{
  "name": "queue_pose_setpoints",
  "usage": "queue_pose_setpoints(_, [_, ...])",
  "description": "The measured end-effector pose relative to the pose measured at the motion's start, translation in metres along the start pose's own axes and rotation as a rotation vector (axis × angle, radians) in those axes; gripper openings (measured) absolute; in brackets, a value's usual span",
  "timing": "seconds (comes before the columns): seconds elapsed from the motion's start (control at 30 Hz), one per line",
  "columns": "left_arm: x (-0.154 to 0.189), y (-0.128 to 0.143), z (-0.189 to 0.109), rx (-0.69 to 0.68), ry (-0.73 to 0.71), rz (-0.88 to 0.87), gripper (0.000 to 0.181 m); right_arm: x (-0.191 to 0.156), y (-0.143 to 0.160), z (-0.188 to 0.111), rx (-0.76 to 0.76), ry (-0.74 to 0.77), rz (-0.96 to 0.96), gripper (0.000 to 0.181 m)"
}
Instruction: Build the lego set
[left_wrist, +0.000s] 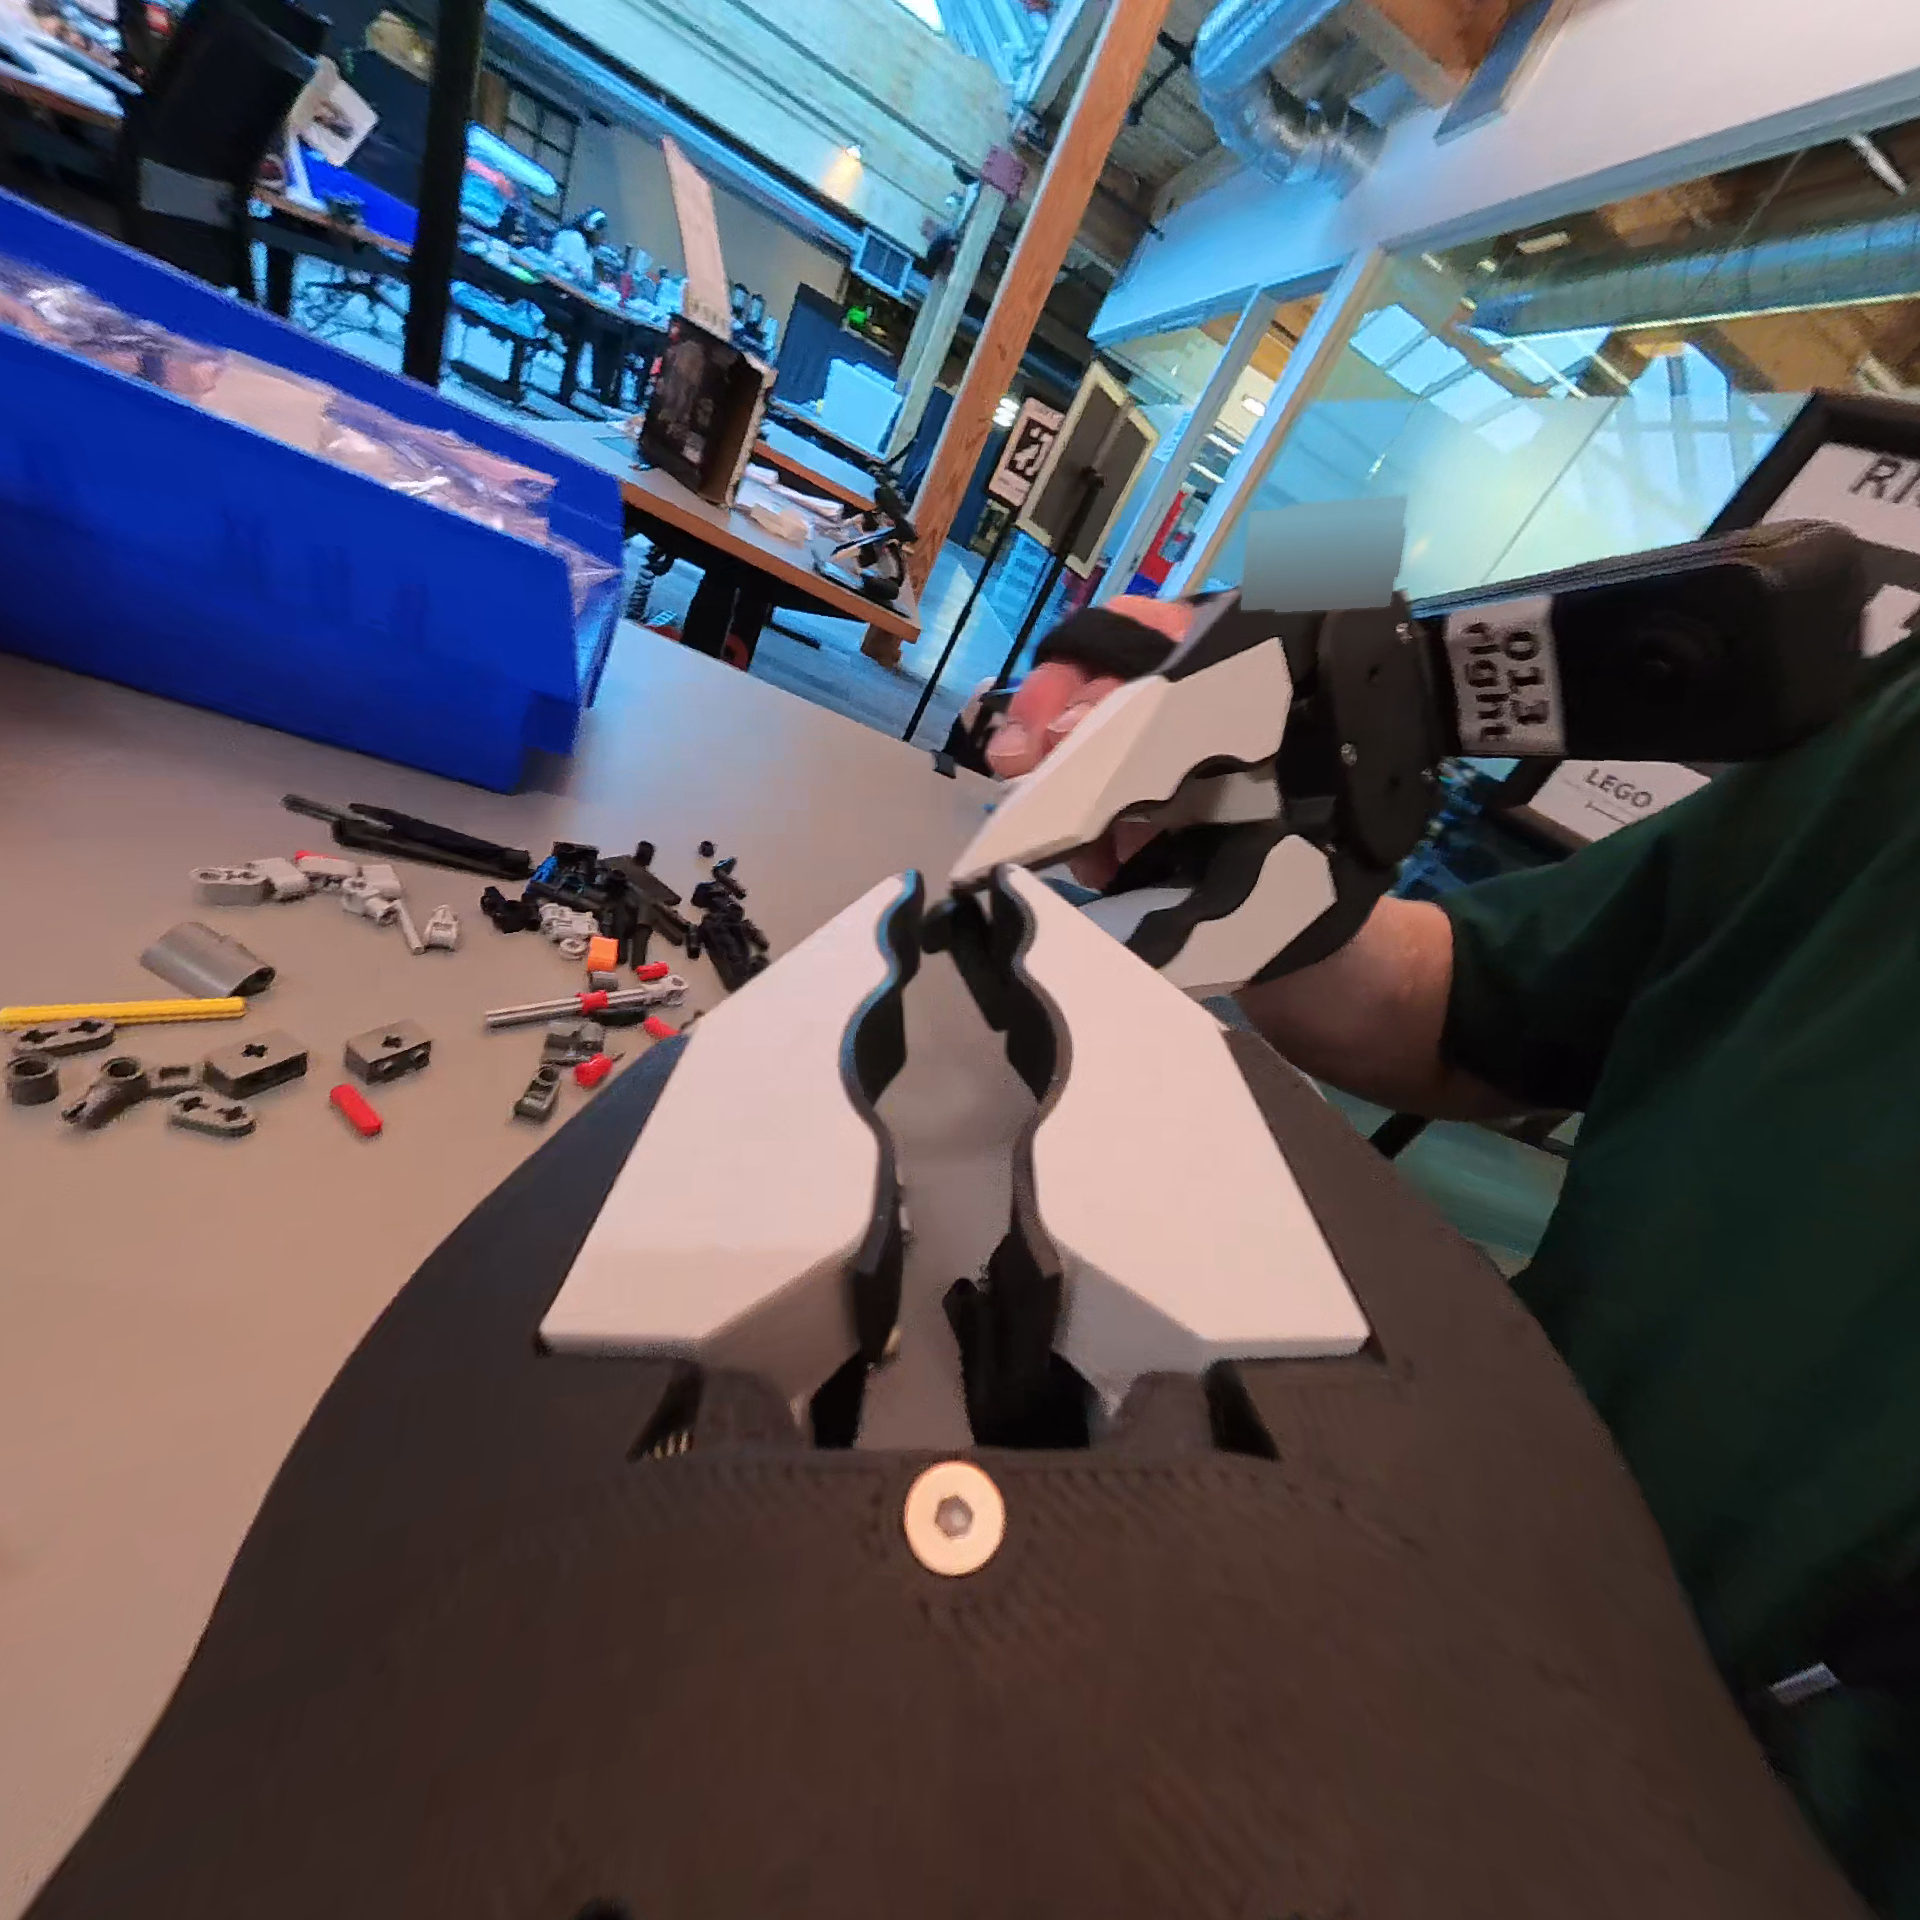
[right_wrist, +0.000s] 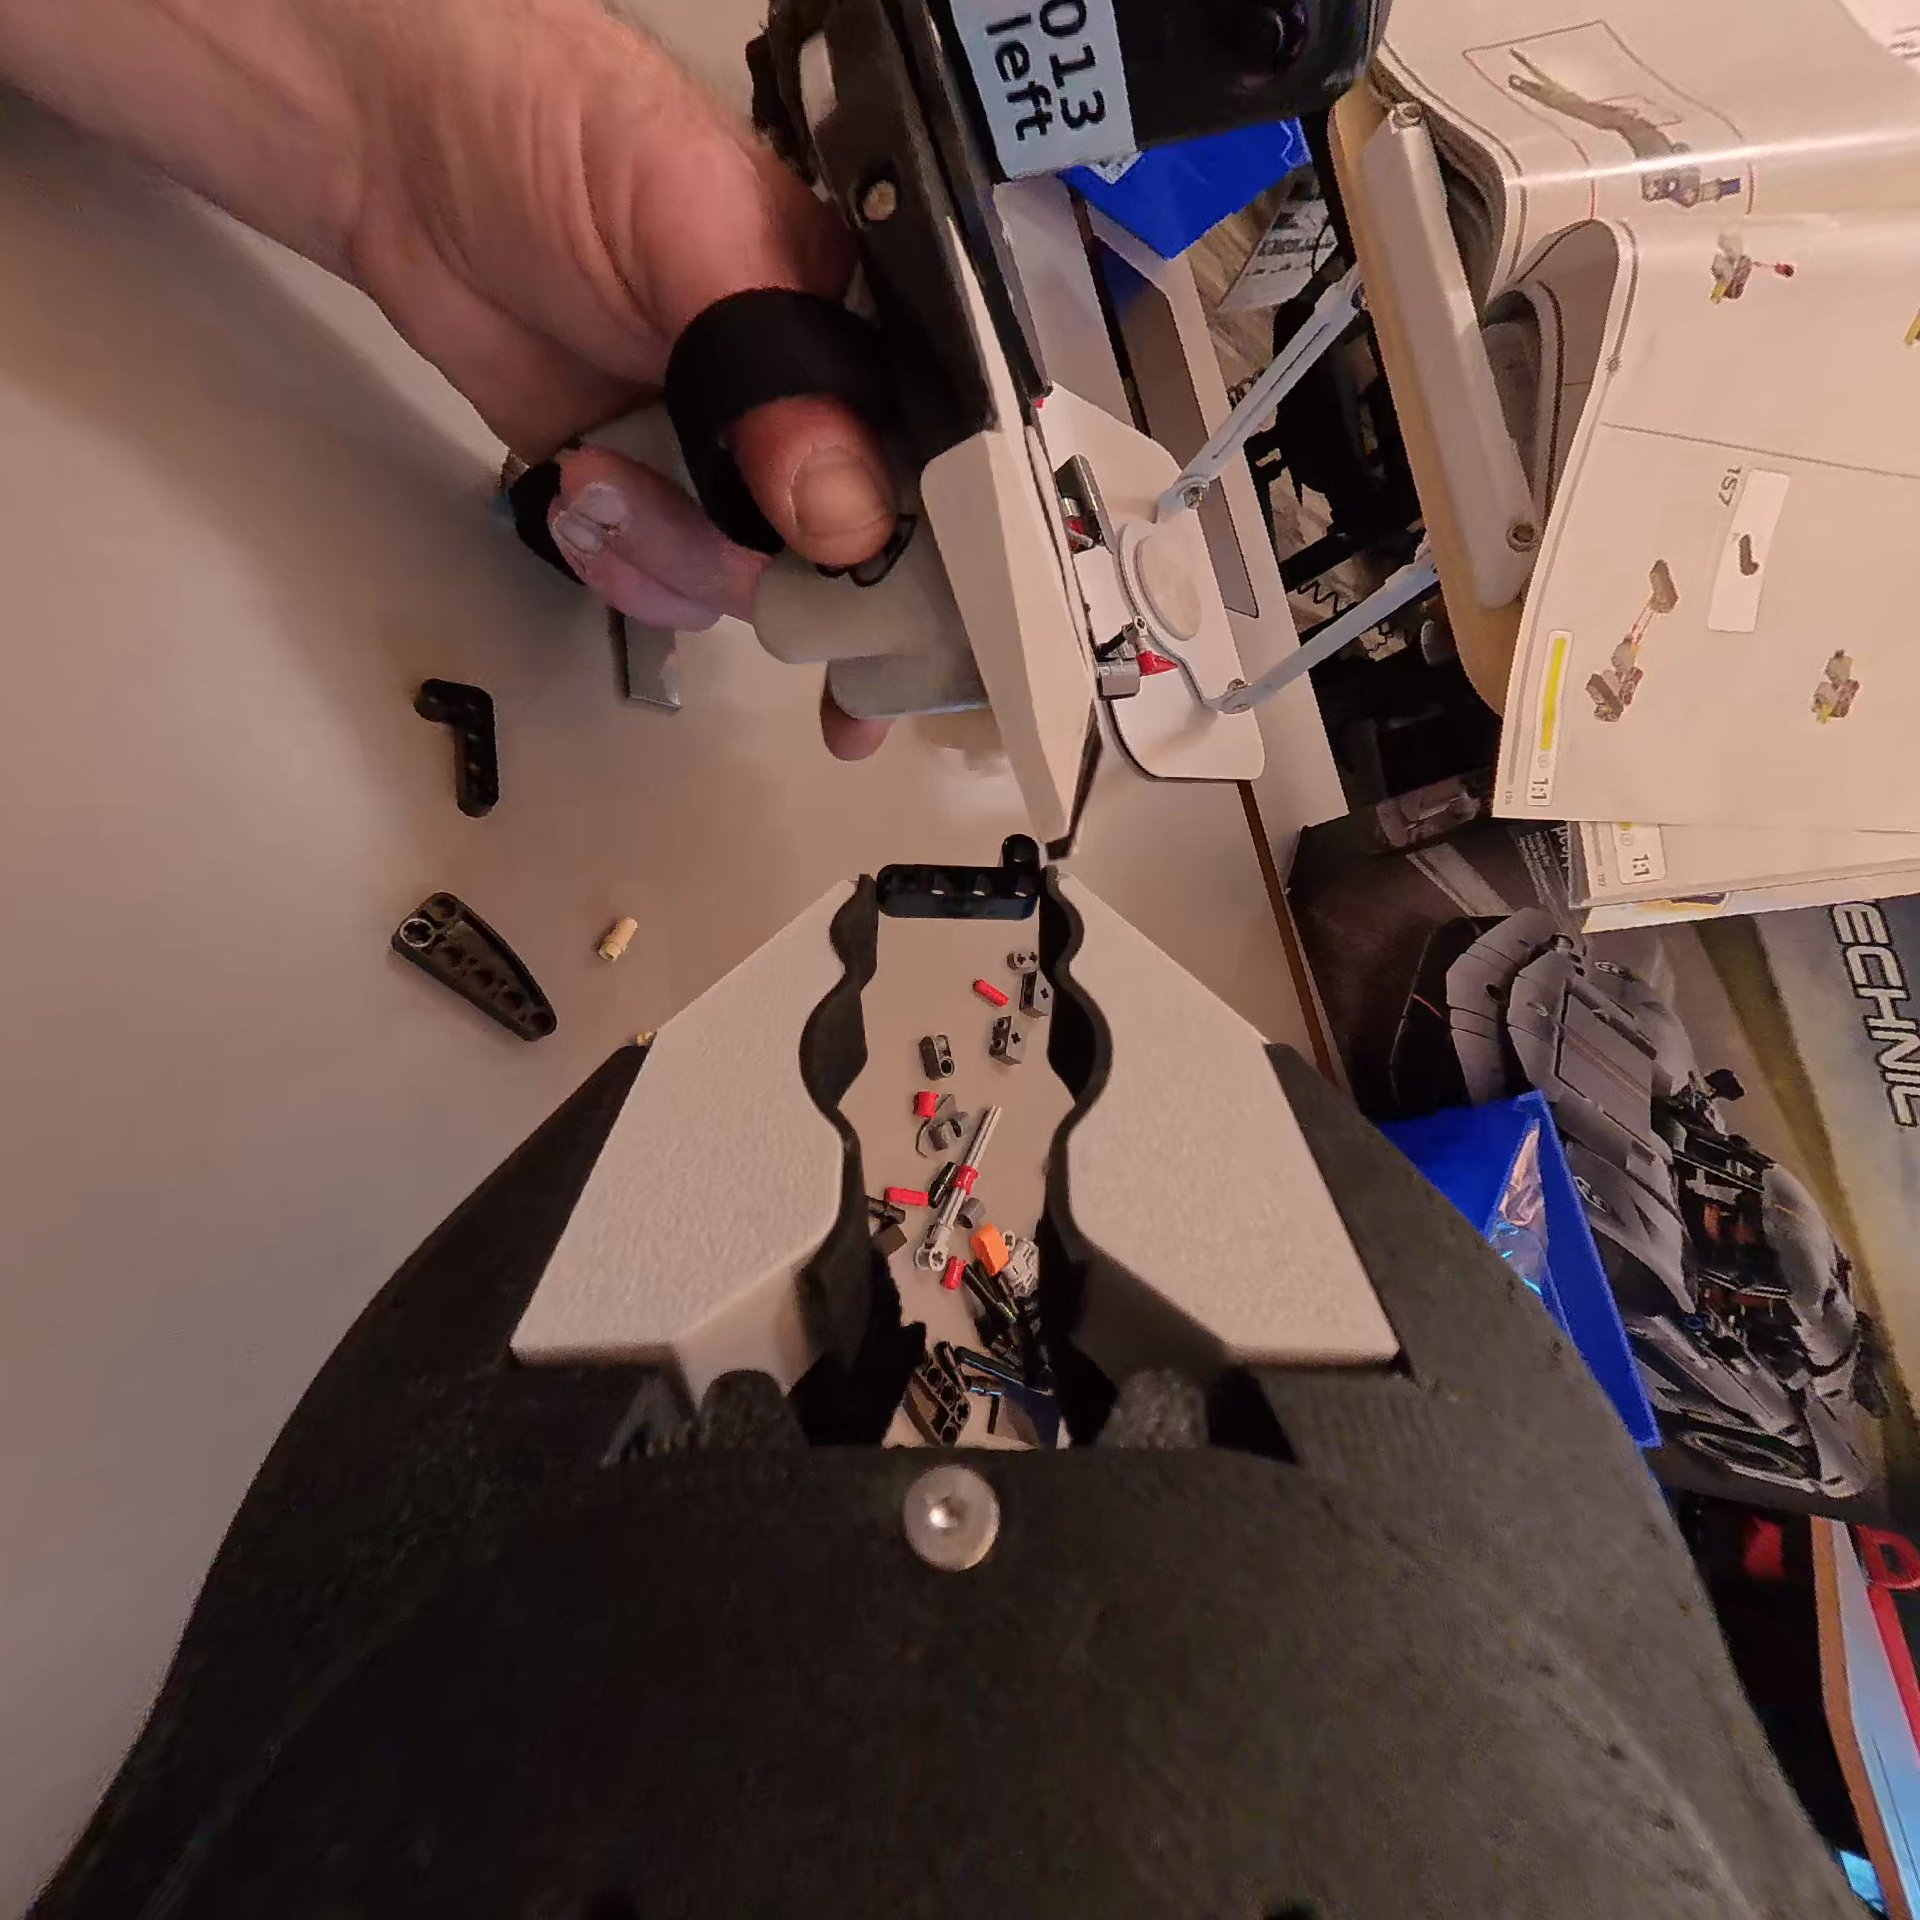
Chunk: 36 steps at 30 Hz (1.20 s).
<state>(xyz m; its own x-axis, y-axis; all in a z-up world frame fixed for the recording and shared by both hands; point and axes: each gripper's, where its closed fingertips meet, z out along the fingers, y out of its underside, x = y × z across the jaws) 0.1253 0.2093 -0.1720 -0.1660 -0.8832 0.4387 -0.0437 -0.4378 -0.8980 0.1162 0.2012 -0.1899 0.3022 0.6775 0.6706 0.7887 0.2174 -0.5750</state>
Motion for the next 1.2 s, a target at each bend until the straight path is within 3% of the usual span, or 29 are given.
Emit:
queue_pose_setpoints(0.13, [-0.002, 0.006, 0.003, -0.032, -0.008, 0.0, 0.018, 0.005, 0.002, 0.001, -0.012, 0.018, 0.02, 0.03])
queue_pose_setpoints(0.2, [-0.002, 0.011, 0.005, -0.055, -0.007, 0.008, 0.013, 0.004, -0.001, 0.001, 0.014, 0.012, 0.018, 0.03])
queue_pose_setpoints(0.43, [-0.003, 0.006, 0.0, -0.027, -0.007, 0.029, 0.006, 0.006, -0.006, 0.002, 0.048, 0.025, 0.028, 0.028])
queue_pose_setpoints(0.6, [-0.004, -0.005, -0.006, 0.051, 0.004, 0.009, 0.006, 0.012, -0.007, 0.0, 0.074, 0.061, 0.134, 0.027])
queue_pose_setpoints(0.77, [0.001, -0.013, -0.01, 0.108, 0.03, 0.026, 0.006, 0.016, -0.009, 0.0, 0.146, 0.047, 0.416, 0.029])
queue_pose_setpoints(0.93, [0.006, -0.013, -0.007, 0.108, 0.03, 0.082, 0.006, 0.004, -0.016, 0.011, 0.236, -0.09, 0.71, 0.021])
queue_pose_setpoints(1.2, [0.011, -0.015, -0.008, 0.121, 0.052, 0.117, 0.006, 0.007, -0.022, 0.01, 0.347, -0.224, 0.901, 0.009])
